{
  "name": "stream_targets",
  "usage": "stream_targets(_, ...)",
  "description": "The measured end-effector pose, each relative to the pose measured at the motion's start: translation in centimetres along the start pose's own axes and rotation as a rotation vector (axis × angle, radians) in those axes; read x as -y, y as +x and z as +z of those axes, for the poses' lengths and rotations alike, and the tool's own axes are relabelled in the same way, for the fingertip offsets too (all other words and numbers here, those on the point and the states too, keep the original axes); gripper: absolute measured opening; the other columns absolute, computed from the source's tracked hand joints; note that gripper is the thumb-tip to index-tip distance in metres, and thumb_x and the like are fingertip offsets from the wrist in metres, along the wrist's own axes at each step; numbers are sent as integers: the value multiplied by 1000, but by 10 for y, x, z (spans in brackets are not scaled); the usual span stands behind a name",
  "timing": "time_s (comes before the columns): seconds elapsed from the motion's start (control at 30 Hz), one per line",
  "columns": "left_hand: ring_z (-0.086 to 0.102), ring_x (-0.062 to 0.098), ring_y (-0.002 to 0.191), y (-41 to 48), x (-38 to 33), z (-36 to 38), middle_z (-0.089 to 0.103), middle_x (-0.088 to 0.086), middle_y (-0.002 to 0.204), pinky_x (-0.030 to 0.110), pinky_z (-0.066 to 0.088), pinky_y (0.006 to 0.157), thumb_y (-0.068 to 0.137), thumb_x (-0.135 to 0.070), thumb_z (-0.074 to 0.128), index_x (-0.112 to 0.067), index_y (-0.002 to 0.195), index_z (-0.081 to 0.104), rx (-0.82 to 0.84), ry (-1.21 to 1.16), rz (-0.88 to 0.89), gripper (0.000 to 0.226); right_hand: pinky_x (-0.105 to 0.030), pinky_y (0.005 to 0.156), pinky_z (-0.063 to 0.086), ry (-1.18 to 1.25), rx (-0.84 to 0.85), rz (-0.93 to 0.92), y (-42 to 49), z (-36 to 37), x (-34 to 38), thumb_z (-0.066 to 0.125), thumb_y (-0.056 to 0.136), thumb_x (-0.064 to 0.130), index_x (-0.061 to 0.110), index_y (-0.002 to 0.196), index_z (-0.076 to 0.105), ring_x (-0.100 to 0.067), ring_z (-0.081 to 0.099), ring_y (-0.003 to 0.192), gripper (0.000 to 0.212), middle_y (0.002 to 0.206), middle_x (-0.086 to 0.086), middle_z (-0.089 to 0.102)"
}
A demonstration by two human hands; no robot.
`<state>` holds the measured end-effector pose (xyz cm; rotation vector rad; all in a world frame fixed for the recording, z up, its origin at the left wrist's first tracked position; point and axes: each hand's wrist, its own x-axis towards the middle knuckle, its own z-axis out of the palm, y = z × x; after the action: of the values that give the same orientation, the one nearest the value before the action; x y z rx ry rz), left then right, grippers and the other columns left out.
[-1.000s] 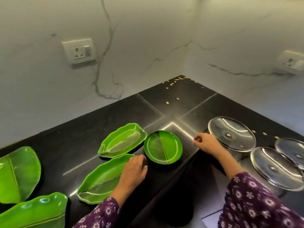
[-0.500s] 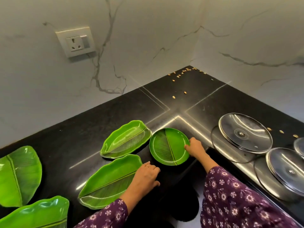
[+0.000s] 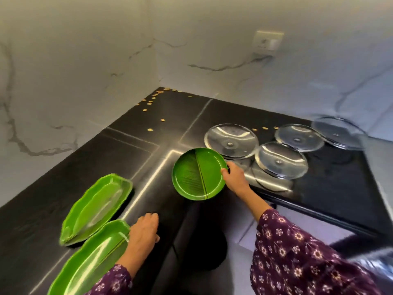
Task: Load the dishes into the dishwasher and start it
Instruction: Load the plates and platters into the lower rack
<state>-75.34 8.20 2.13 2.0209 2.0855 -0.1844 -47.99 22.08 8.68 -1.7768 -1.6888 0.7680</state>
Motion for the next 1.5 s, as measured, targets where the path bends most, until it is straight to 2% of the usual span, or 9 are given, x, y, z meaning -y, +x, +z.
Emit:
stream_targets(0.23,61,17,105,1,-58,-9,63,-1,111,32,51,83,94,-16,35,-19,108,57,-107,260,42,26,-29,64,30,46,-335,115,-83,-134,-82,52,91,8,-2,88,56,-28,51,71,12,79,-20,61)
stream_targets(0.5,58,19,110,0,-255,7,57,-3,117,33,48,80,88,-37,52,-20,113,46,15,230,474,31,-27,59,22,31,-646,395,-220,-250,-198,48,93,10,1,88,52,-22,45,69,11,76,-13,54)
stream_targets(0.6,57,22,111,-16,-336,16,57,0,116,35,48,84,87,-31,50,-18,107,47,79,159,660,24,-29,63,29,37,-743,534,-278,-279,-239,45,95,13,-1,97,52,-27,52,78,15,85,-15,58)
stream_targets(0.8,56,23,111,-62,-483,24,56,1,125,33,47,84,90,-34,52,-18,124,47,150,128,1027,37,-32,59,36,-27,-871,809,-384,-322,-311,46,93,9,1,100,45,-24,51,69,11,80,-10,51)
stream_targets(0.9,59,25,102,-77,-550,32,59,4,114,35,49,78,88,-30,56,-15,113,51,173,83,1171,30,-37,59,42,-33,-889,901,-421,-334,-350,47,90,4,1,100,44,-25,51,69,11,76,-6,49)
stream_targets(1.03,59,26,104,-86,-640,40,60,5,110,34,45,77,87,-30,56,-16,114,53,172,87,1310,30,-16,40,34,-42,-872,982,-450,-343,-396,46,89,-5,6,97,39,-12,44,54,16,71,0,44)
stream_targets(1.23,55,32,101,-81,-760,53,58,14,111,41,47,81,84,-16,63,-6,113,58,63,-72,1452,32,-13,33,29,-66,-784,1157,-459,-347,-484,41,88,-10,9,100,35,-9,41,47,23,66,0,46)
stream_targets(1.4,49,39,113,-66,-827,82,52,20,123,46,46,89,81,-12,68,-1,120,53,-97,-48,1530,44,-24,66,40,-109,-602,1306,-446,-333,-548,45,91,1,4,125,36,-20,47,73,35,99,-15,57)
stream_targets(1.5,47,40,118,-64,-843,112,49,22,127,48,45,93,80,-15,69,-1,124,49,-153,24,1519,50,-21,51,46,-68,-548,1279,-434,-304,-587,53,89,0,10,128,34,-13,56,66,44,92,-7,58)
